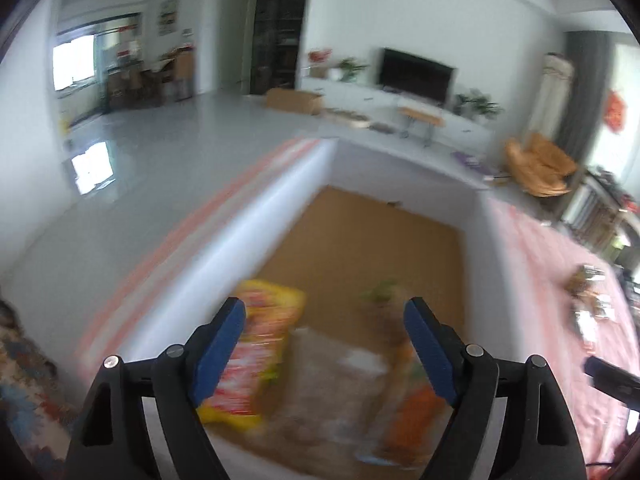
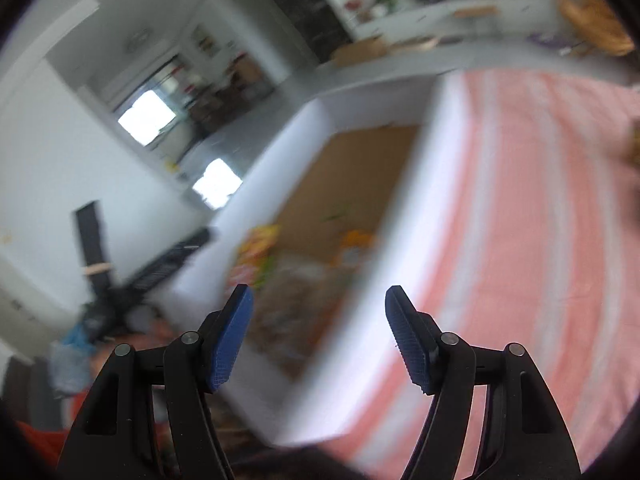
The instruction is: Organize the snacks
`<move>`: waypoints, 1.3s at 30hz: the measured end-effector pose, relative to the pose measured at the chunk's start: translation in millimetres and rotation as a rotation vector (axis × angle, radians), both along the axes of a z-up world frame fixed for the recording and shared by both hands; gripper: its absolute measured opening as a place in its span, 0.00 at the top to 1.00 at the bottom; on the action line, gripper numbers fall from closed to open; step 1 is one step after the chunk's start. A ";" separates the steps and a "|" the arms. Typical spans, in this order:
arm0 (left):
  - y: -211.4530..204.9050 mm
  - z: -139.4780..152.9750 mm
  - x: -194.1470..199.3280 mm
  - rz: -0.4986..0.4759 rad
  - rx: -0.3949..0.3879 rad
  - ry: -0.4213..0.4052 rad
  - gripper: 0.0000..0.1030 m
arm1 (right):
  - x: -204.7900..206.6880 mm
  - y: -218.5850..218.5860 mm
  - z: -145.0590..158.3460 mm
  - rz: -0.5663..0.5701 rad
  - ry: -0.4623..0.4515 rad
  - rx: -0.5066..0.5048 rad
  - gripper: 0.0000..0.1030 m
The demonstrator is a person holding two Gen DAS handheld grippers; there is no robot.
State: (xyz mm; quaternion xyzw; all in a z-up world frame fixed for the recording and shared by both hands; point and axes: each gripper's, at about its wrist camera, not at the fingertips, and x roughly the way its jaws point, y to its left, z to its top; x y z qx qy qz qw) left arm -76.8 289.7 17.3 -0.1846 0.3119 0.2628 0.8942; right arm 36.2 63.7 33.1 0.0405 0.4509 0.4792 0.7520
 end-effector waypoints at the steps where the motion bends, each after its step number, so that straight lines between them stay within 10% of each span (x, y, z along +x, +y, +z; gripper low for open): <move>1: -8.3 3.2 4.9 -0.035 -0.012 -0.016 0.20 | 9.1 -19.0 -4.4 -0.057 -0.031 -0.023 0.27; 7: -129.4 17.3 63.5 -0.430 -0.107 -0.078 0.04 | 70.9 -154.7 -80.5 -0.561 -0.170 -0.395 0.25; 13: -236.2 -11.9 135.7 -0.715 -0.103 0.050 0.04 | 84.6 -237.7 -104.9 -0.838 -0.117 -0.421 0.25; 25: -269.9 -119.3 220.6 -0.667 0.027 0.237 0.04 | 72.8 -251.0 -112.5 -0.896 -0.147 -0.469 0.25; 39: -266.7 -147.5 228.3 -0.663 0.081 0.258 0.00 | 76.0 -245.8 -125.6 -0.876 -0.127 -0.522 0.21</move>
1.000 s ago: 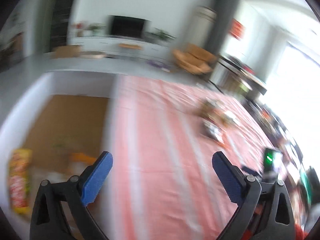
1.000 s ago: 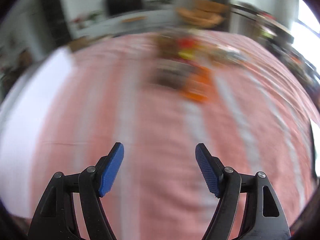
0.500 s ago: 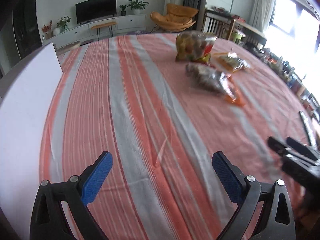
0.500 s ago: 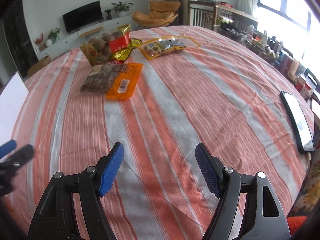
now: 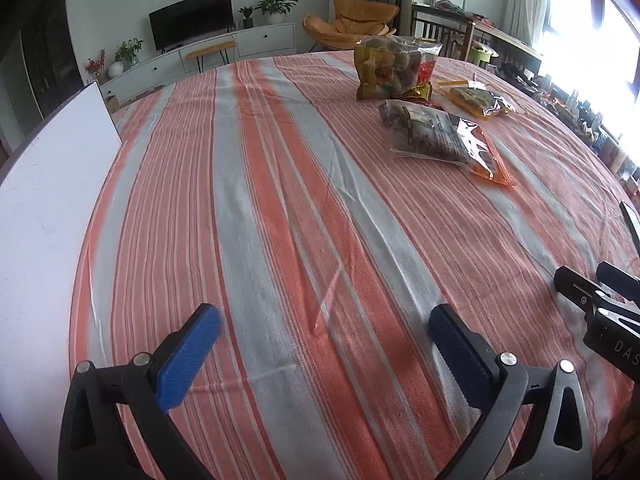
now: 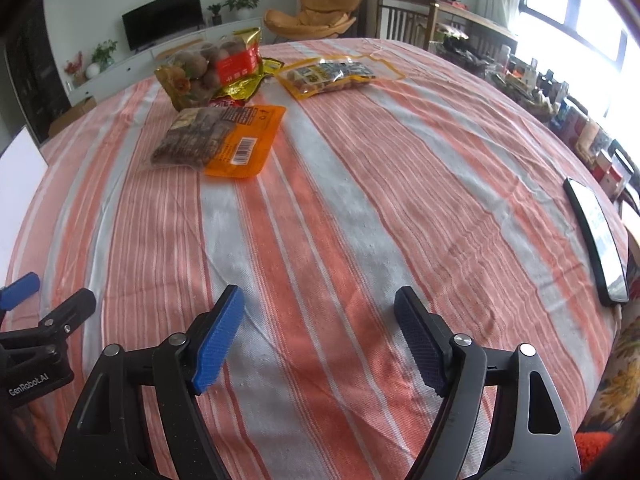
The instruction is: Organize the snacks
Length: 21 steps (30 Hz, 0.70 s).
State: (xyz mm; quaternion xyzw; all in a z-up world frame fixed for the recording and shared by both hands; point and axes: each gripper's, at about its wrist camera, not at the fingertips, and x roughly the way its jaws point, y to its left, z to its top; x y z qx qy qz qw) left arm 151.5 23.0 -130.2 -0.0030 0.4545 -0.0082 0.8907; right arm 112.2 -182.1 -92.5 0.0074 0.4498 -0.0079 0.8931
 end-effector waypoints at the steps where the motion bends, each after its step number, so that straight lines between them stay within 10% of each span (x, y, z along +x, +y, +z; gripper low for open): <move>1: 0.0 0.0 0.0 0.000 0.000 0.000 0.00 | -0.4 -0.1 -0.1 0.001 -0.001 0.002 0.20; 21: 0.9 -2.3 -1.7 -0.001 0.001 0.000 0.00 | -2.1 0.6 -0.5 0.004 -0.010 0.002 0.17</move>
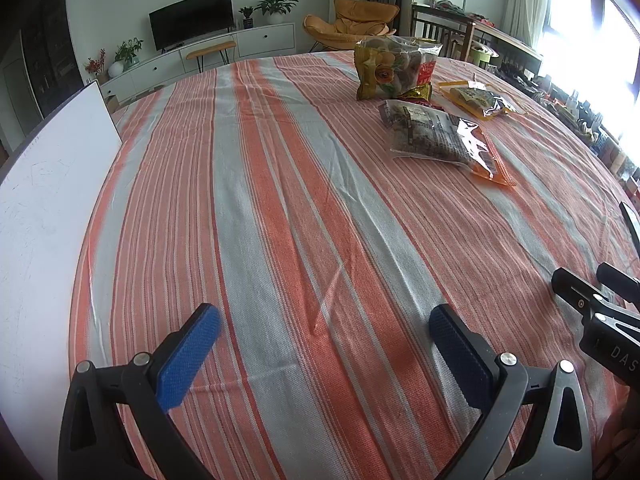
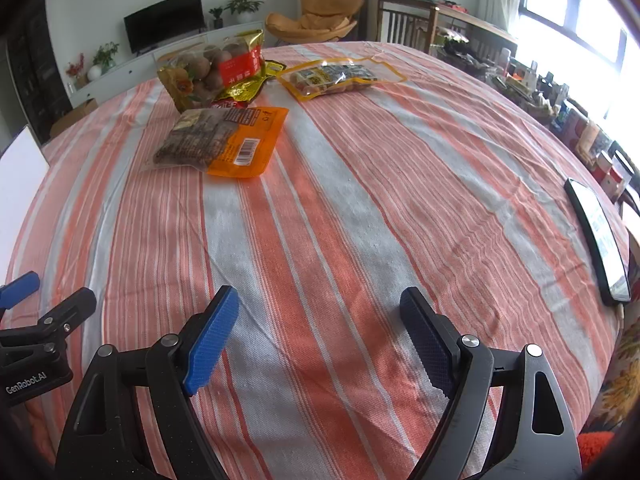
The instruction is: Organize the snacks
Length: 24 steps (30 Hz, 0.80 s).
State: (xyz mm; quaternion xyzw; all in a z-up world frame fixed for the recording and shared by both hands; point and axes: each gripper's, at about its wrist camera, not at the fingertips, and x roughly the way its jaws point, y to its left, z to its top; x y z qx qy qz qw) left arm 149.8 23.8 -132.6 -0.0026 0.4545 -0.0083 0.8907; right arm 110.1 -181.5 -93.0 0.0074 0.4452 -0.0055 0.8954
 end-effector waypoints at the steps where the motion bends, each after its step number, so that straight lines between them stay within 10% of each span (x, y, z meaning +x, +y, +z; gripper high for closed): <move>1: 0.0 -4.0 -0.2 0.000 0.000 0.000 0.00 | 0.0 0.0 0.0 0.000 0.000 0.000 0.17; 24: 0.6 -2.6 -0.4 -0.004 0.001 0.003 0.00 | 0.7 0.0 -0.5 0.000 -0.001 0.000 0.17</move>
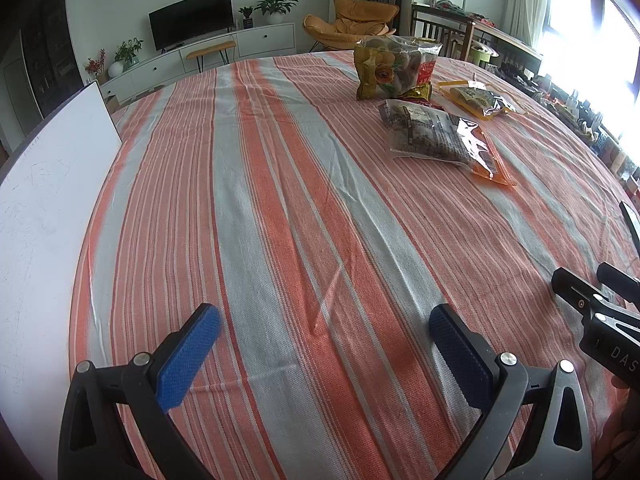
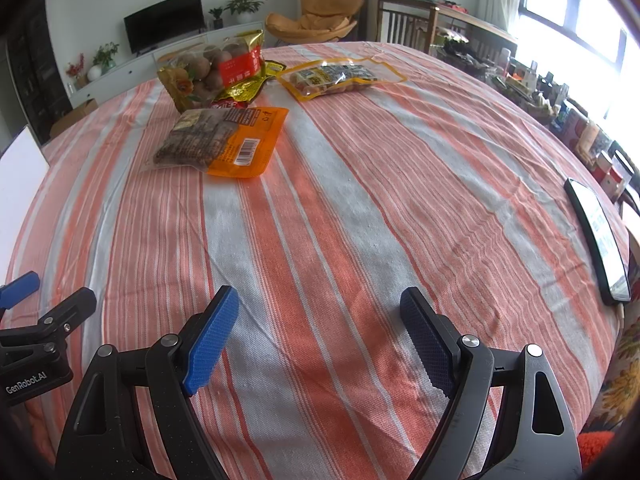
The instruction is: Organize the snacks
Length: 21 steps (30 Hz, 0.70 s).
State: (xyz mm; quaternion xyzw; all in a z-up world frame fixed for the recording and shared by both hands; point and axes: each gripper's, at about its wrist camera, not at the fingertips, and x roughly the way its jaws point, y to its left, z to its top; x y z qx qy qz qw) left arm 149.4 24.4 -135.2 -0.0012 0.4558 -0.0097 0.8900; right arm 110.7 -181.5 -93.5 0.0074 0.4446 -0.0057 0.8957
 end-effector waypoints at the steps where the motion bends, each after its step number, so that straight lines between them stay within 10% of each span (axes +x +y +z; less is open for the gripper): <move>1: 0.1 0.6 0.2 -0.004 0.001 0.008 0.00 | 0.0 0.0 0.0 0.000 0.000 0.000 0.17; 13: -32.8 24.6 90.2 -0.126 -0.183 0.059 0.00 | -0.1 0.1 -0.3 0.000 -0.001 0.000 0.17; 21: -124.9 31.5 157.2 -0.503 0.060 0.026 0.01 | 0.3 -0.1 -0.3 0.002 -0.001 0.002 0.16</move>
